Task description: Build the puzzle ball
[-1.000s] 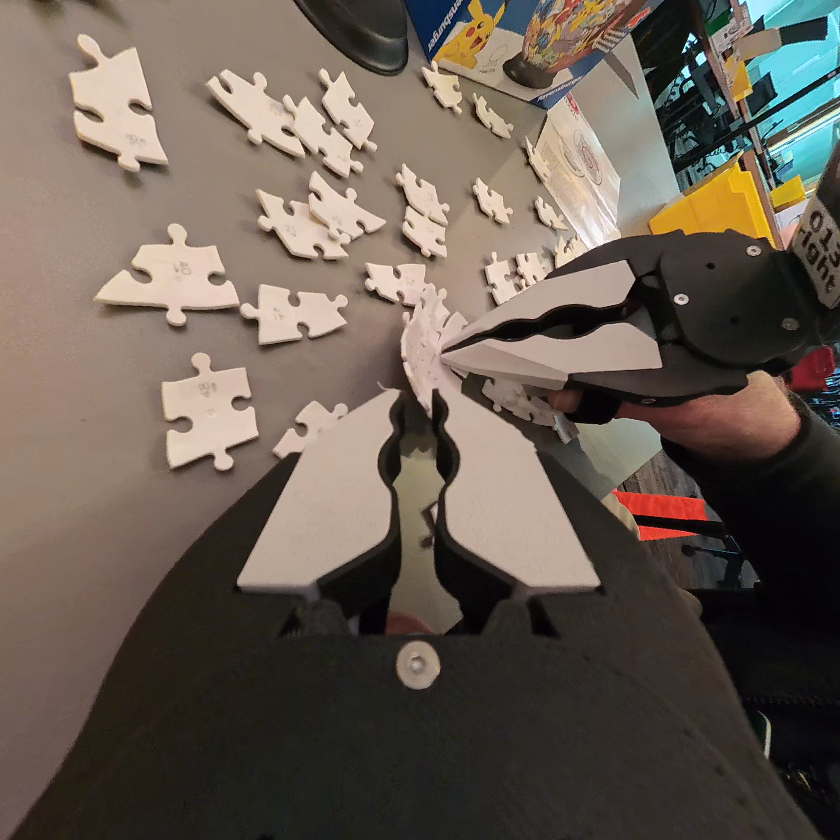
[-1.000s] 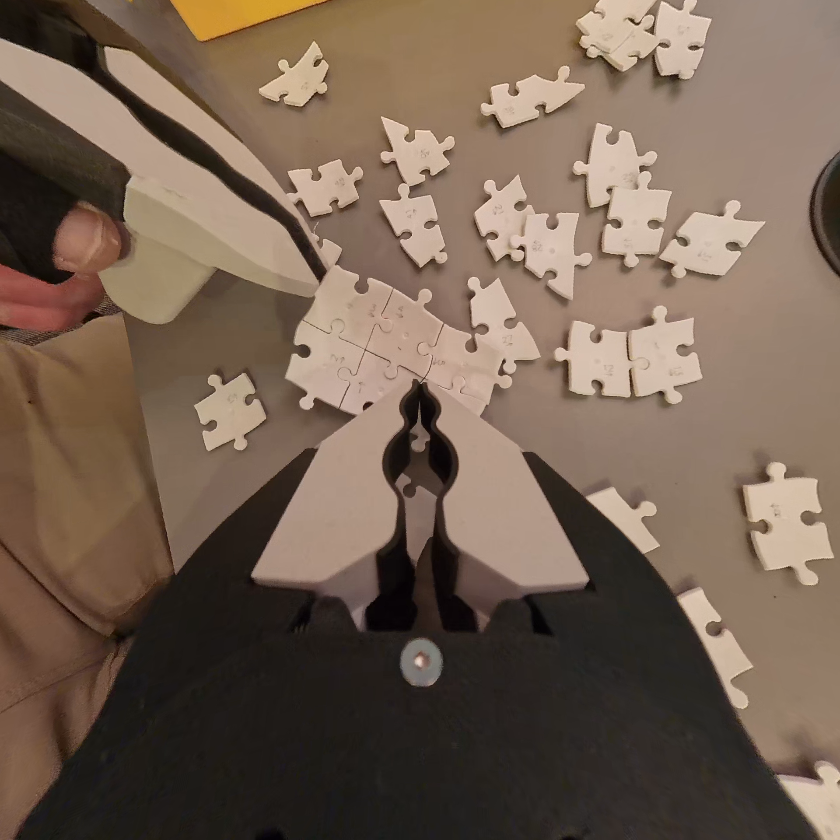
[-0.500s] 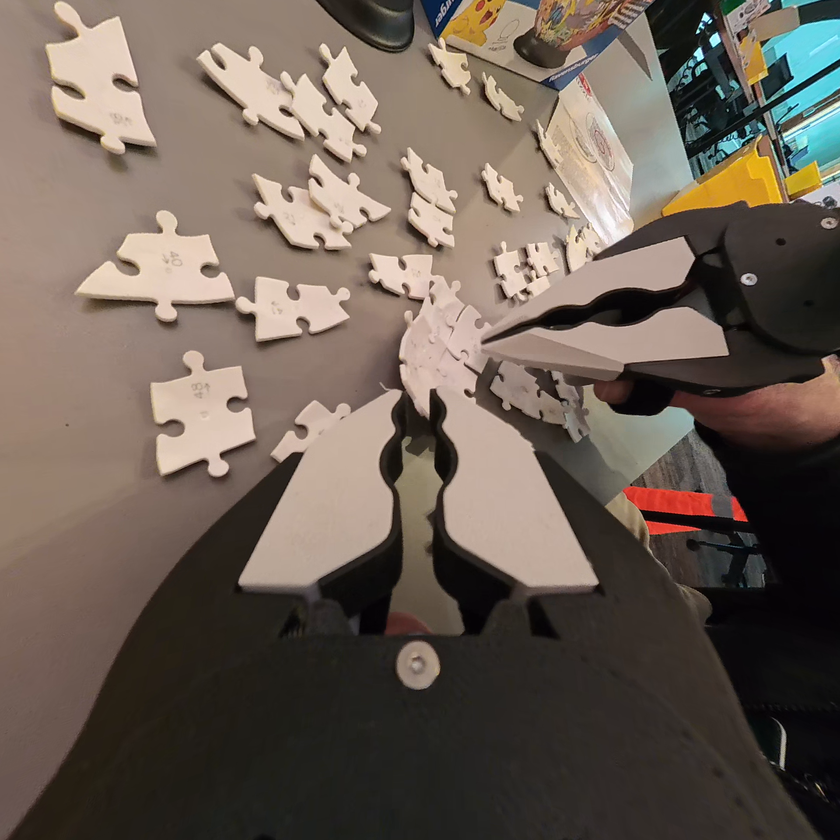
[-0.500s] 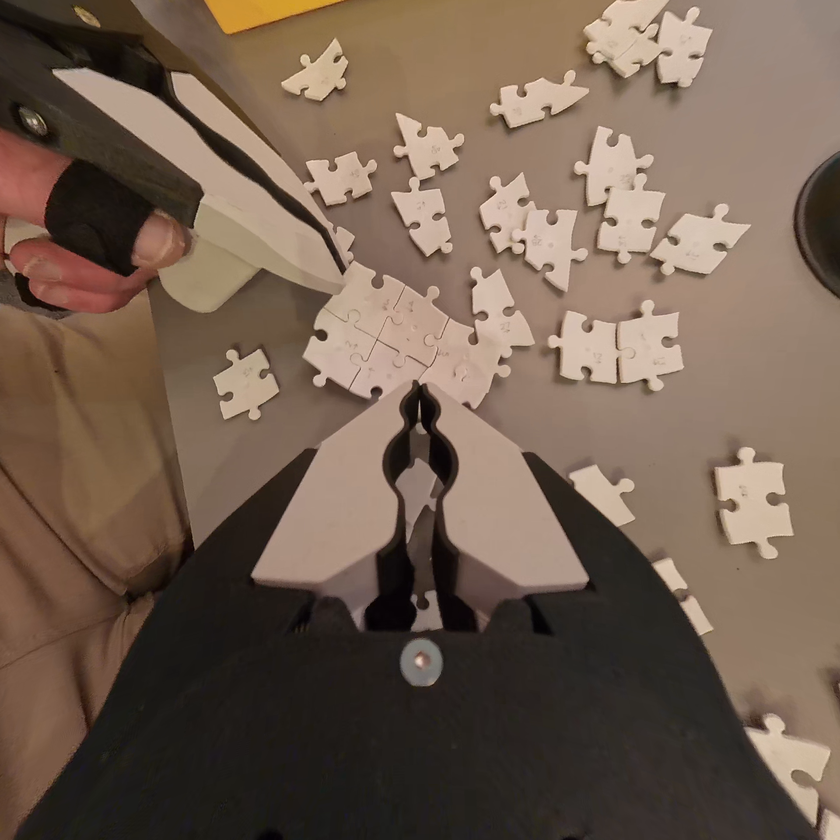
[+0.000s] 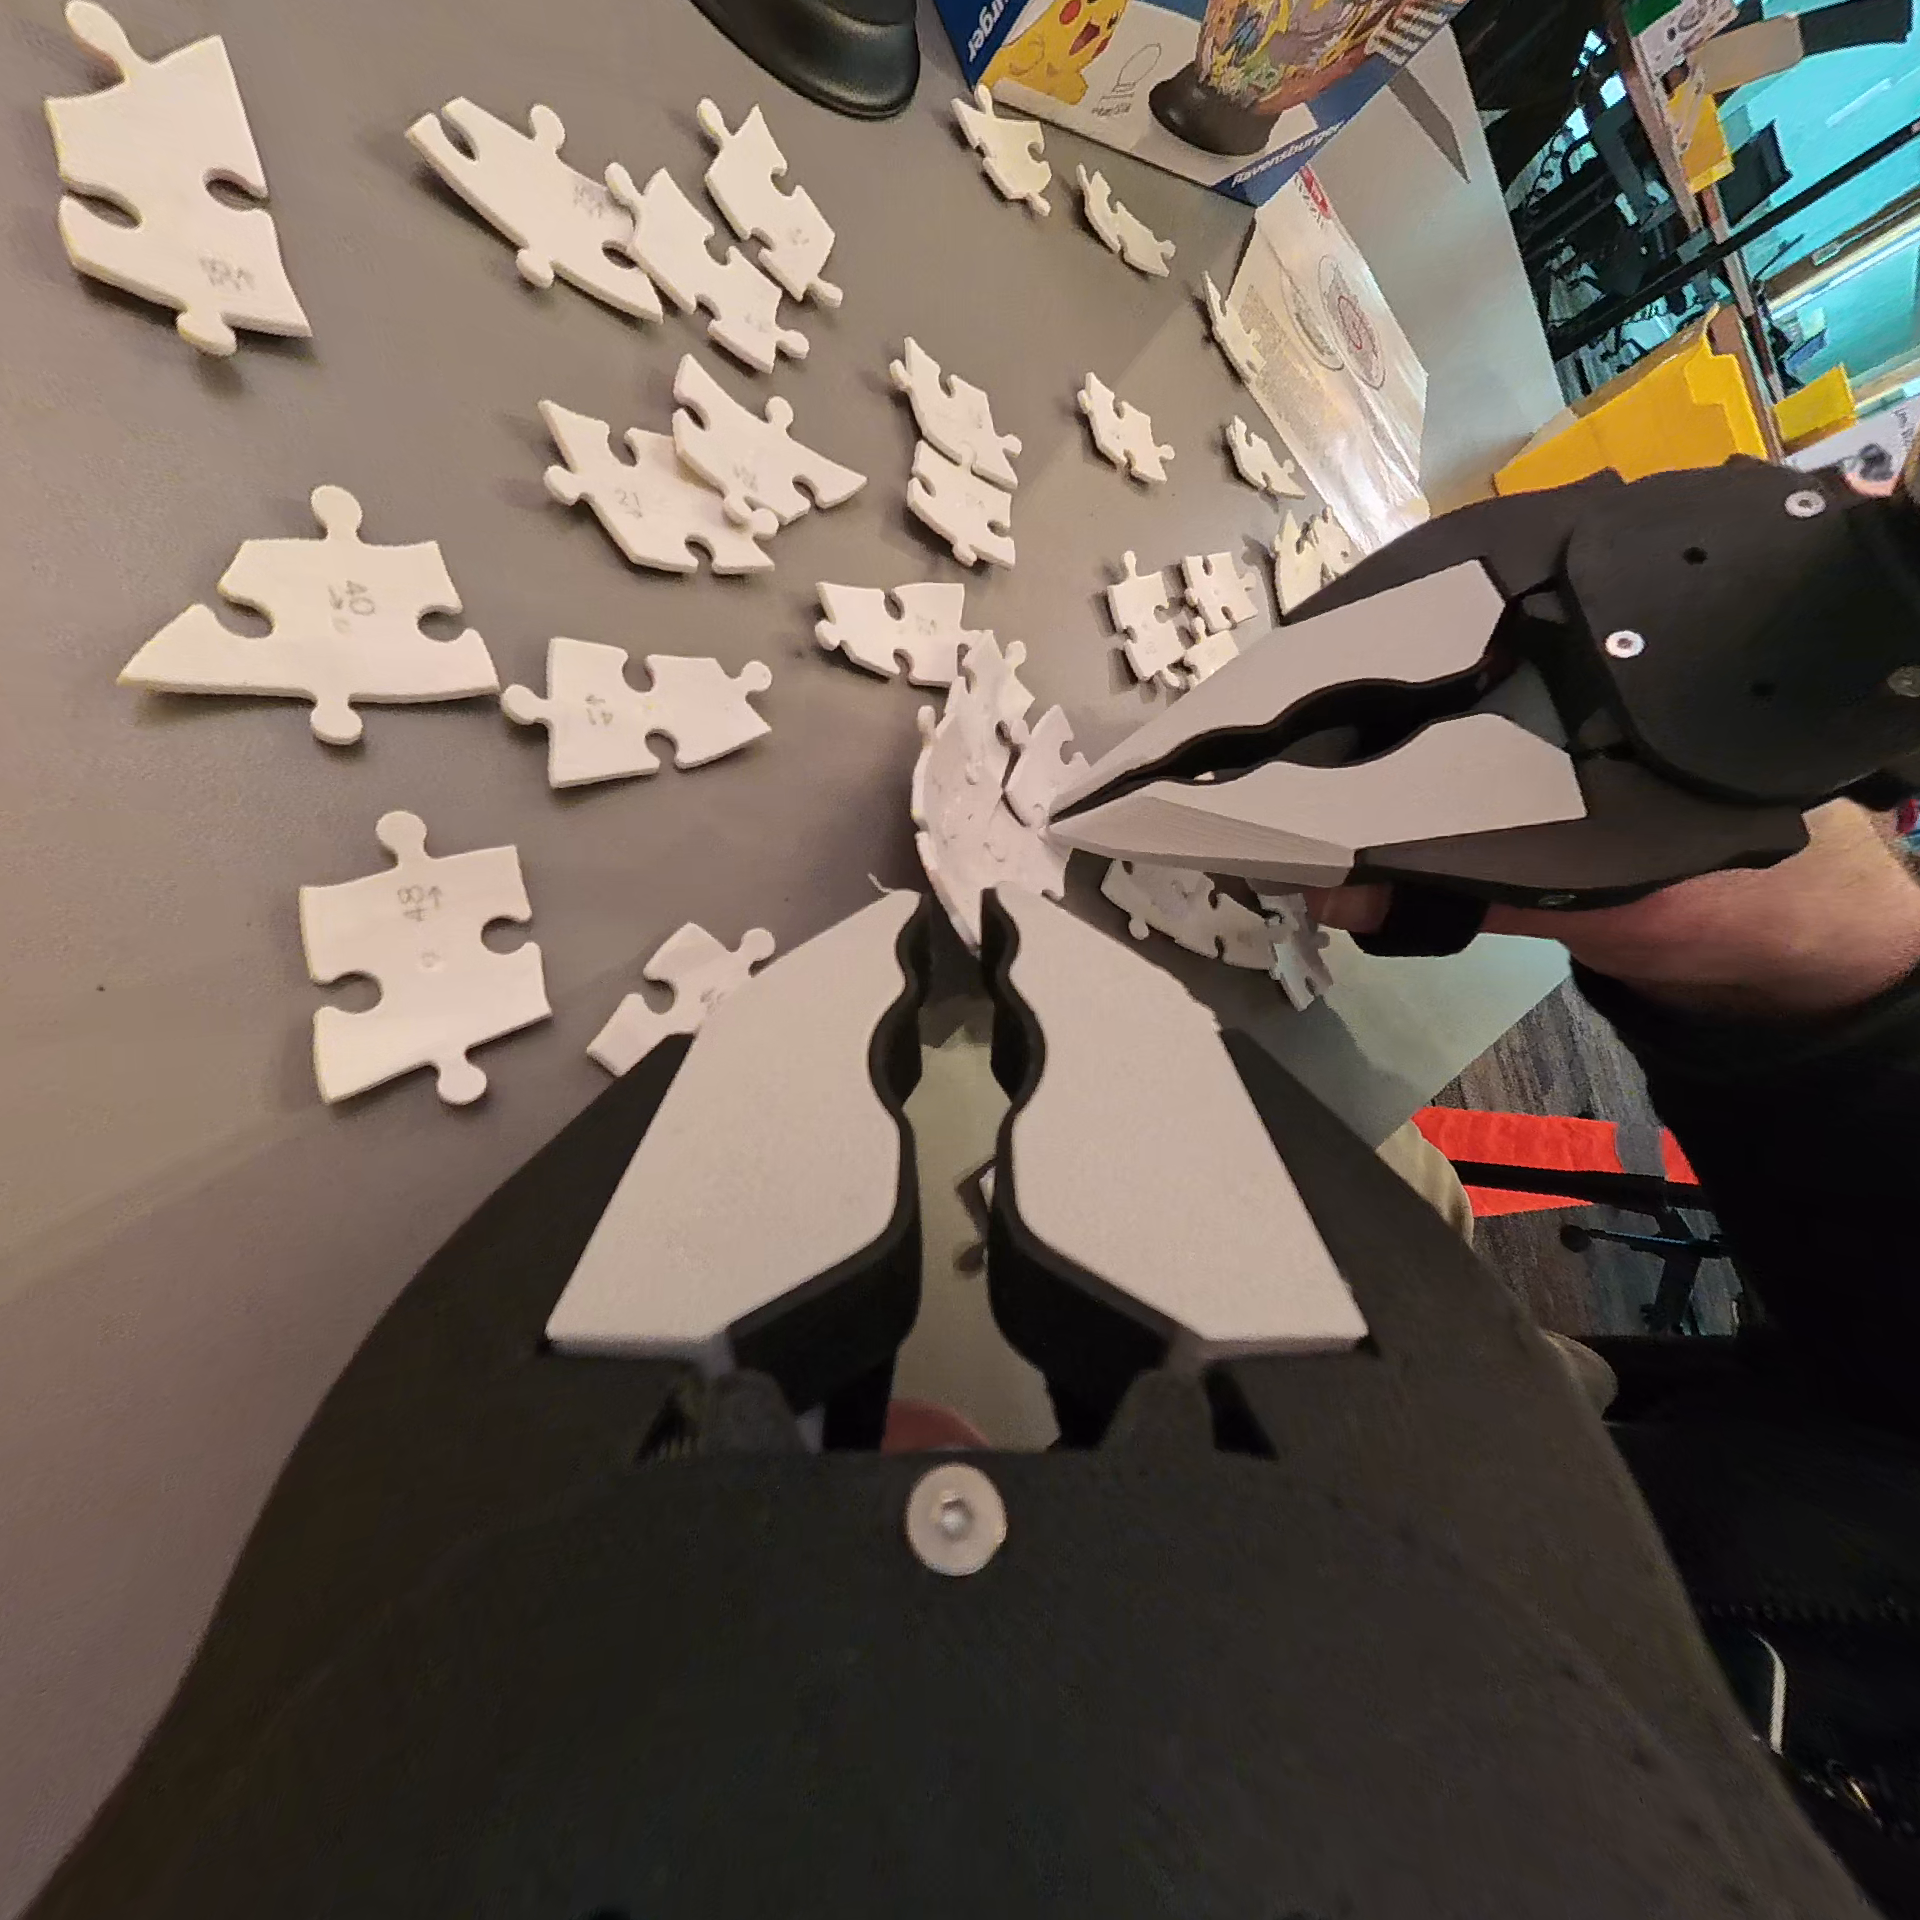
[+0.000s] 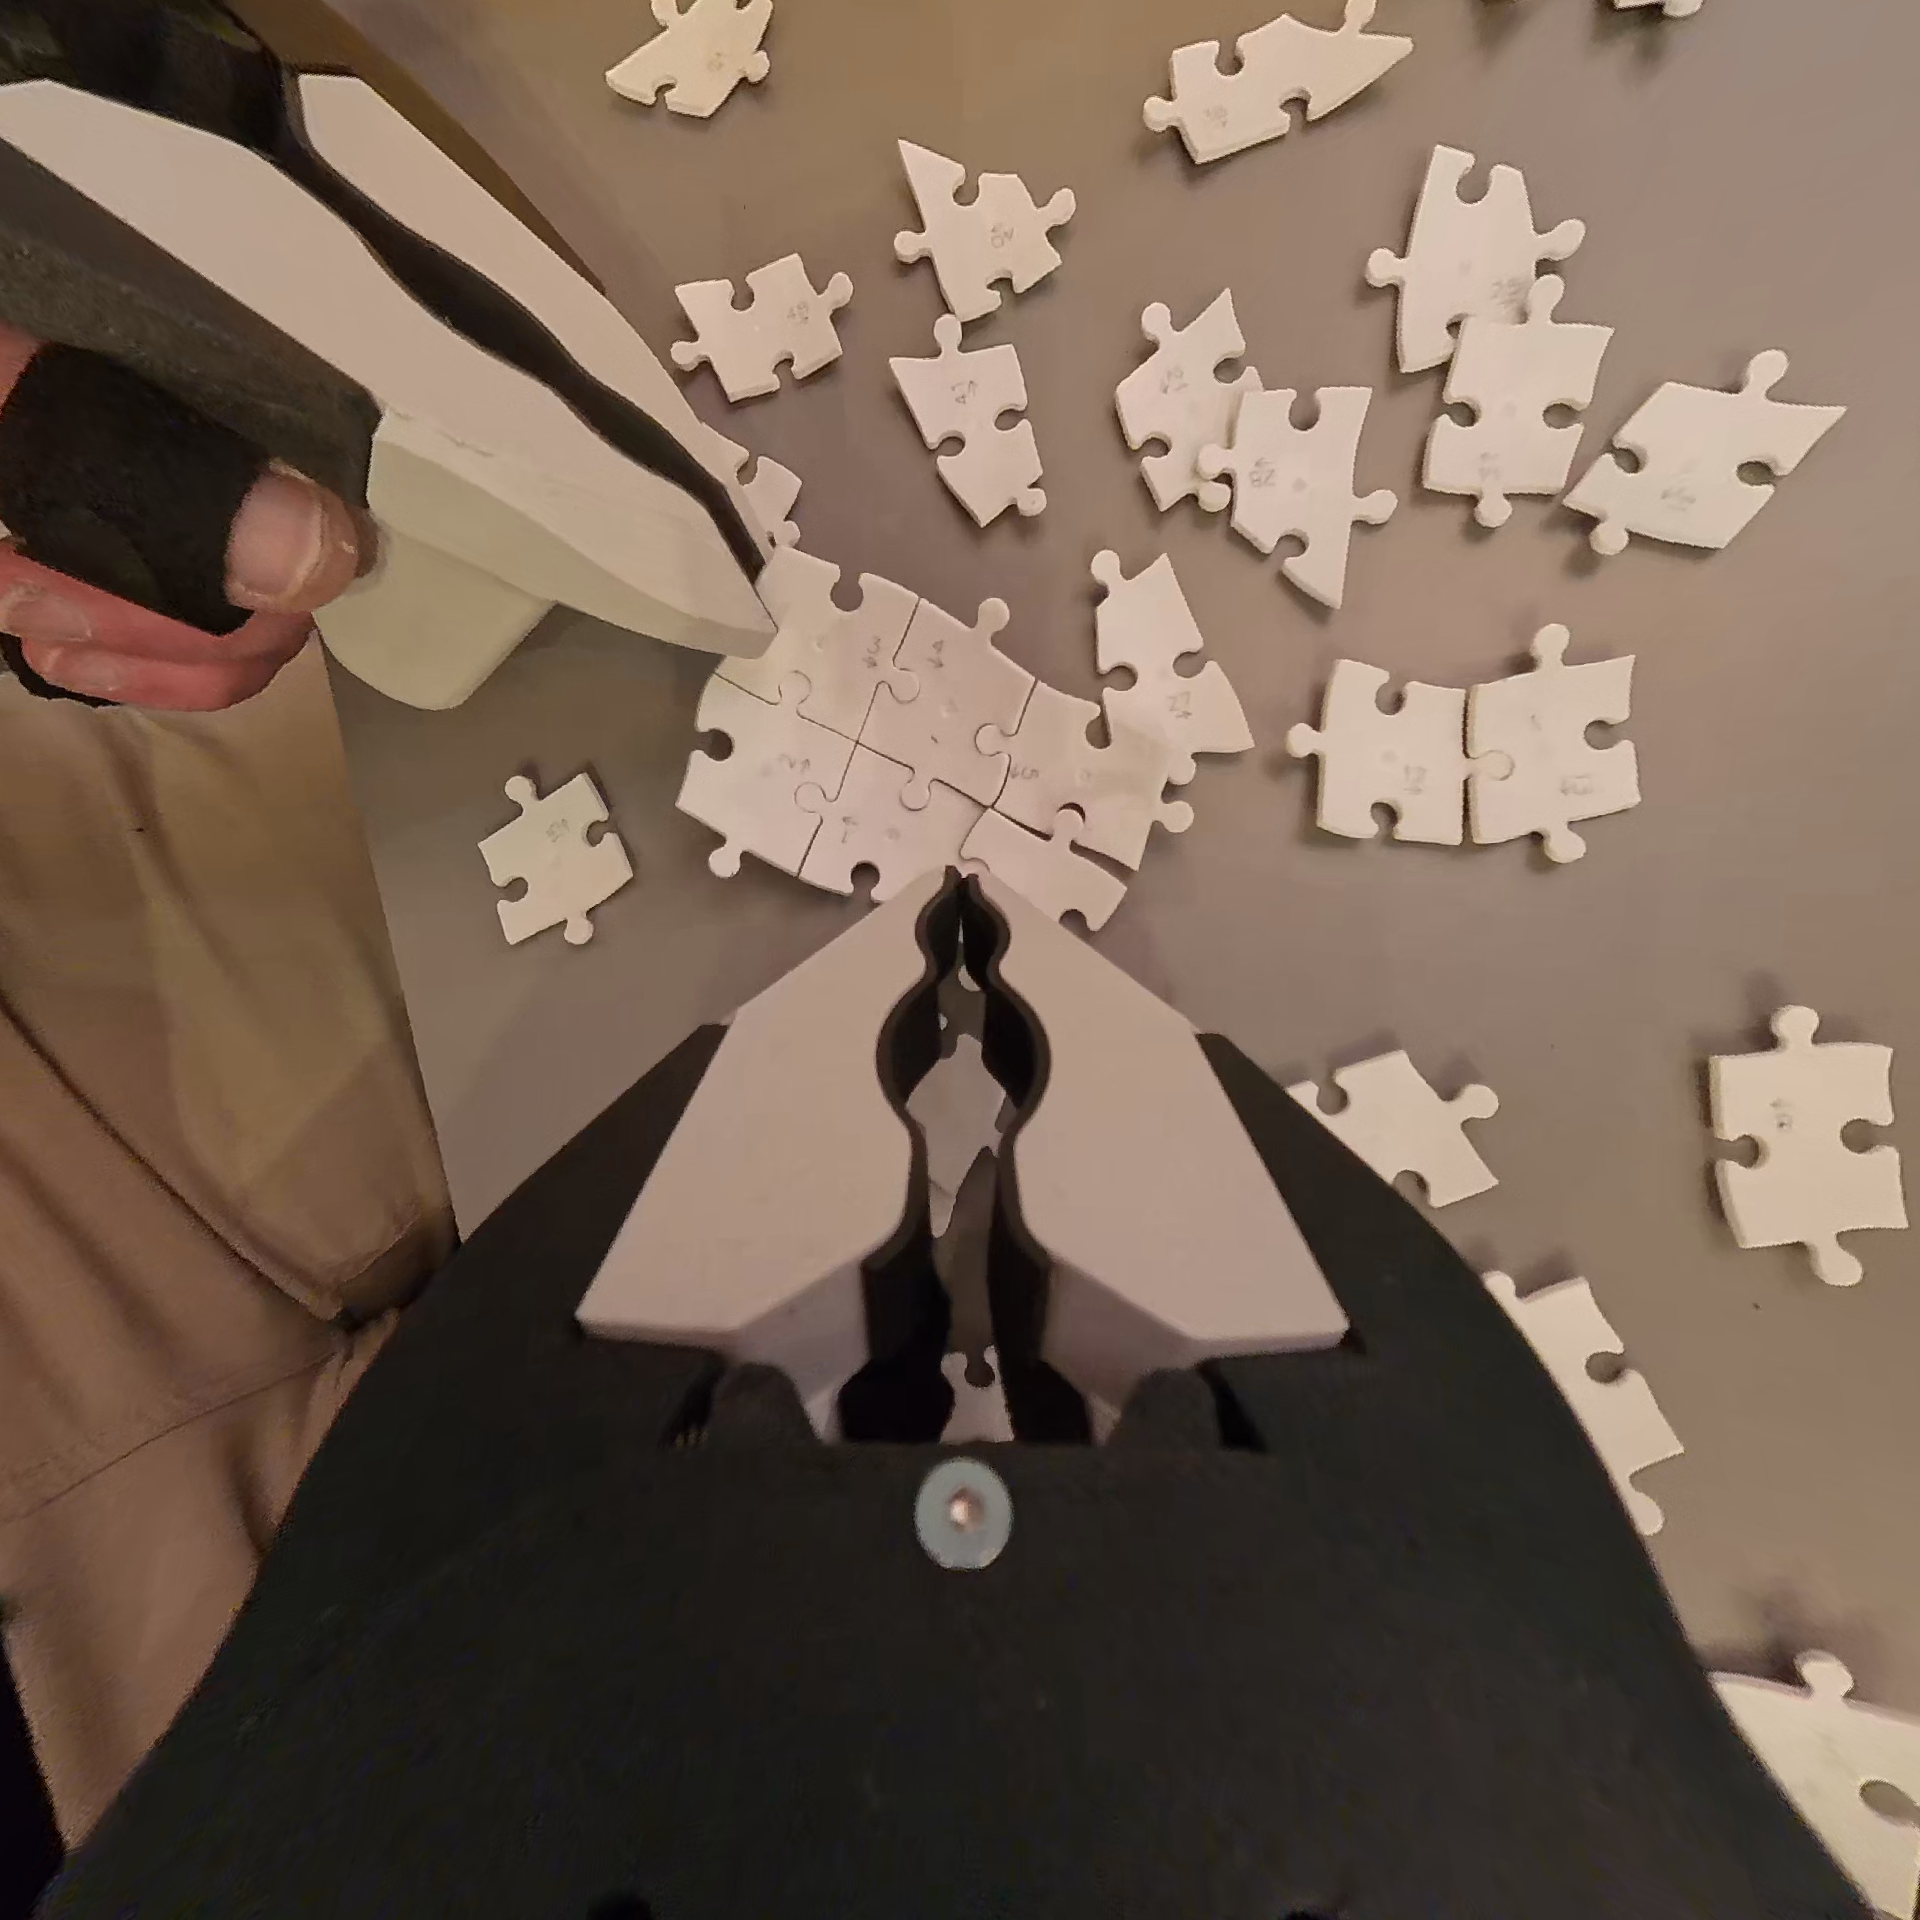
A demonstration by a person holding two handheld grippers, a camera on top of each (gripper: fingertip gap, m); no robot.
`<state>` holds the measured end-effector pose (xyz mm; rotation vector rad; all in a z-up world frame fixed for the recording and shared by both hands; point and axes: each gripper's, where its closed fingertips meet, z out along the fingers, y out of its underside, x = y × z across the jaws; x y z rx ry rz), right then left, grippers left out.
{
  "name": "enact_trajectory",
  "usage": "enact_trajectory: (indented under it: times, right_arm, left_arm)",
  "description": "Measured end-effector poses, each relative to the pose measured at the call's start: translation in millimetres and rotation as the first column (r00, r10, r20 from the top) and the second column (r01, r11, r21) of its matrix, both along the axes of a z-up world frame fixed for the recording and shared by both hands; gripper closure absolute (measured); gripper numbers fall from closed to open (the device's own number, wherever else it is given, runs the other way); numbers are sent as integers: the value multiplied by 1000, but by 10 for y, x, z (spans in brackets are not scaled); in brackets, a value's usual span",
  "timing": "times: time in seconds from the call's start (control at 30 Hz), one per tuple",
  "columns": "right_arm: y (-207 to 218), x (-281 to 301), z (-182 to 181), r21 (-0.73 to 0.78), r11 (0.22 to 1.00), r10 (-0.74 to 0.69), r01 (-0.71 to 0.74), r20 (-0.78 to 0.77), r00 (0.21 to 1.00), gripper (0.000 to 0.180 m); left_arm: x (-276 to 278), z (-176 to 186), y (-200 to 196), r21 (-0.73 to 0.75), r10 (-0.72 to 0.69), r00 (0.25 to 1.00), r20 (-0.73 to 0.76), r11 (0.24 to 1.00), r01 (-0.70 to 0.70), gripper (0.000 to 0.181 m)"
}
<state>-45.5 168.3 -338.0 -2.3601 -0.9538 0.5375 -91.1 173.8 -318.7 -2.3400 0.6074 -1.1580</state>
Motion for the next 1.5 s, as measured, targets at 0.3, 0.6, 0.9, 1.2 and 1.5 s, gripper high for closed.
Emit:
enact_trajectory:
  times: [0.3,0.6,0.9,1.2,1.5]
  right_arm:
    - [-5,-18,-10,-148,987,72,-60,75,995,180]
    - [-20,-20,-16,-344,925,213,-159,124,969,180]
    - [-4,-32,-16,-299,941,206,-159,132,970,180]
    - [97,-29,101,-69,991,117,-113,48,992,180]
    - [146,-86,0,-22,993,119,-118,74,990,180]
  left_arm:
    - [26,29,-7,11,-31,1000,2,999,31,168]
    - [80,-19,31,11,-49,999,-23,999,49,166]
    - [80,-91,123,2,-89,995,-52,996,89,167]
    - [66,-135,72,-1,-105,989,-107,994,106,171]
    - [116,-129,-21,-7,-121,986,-117,993,121,170]
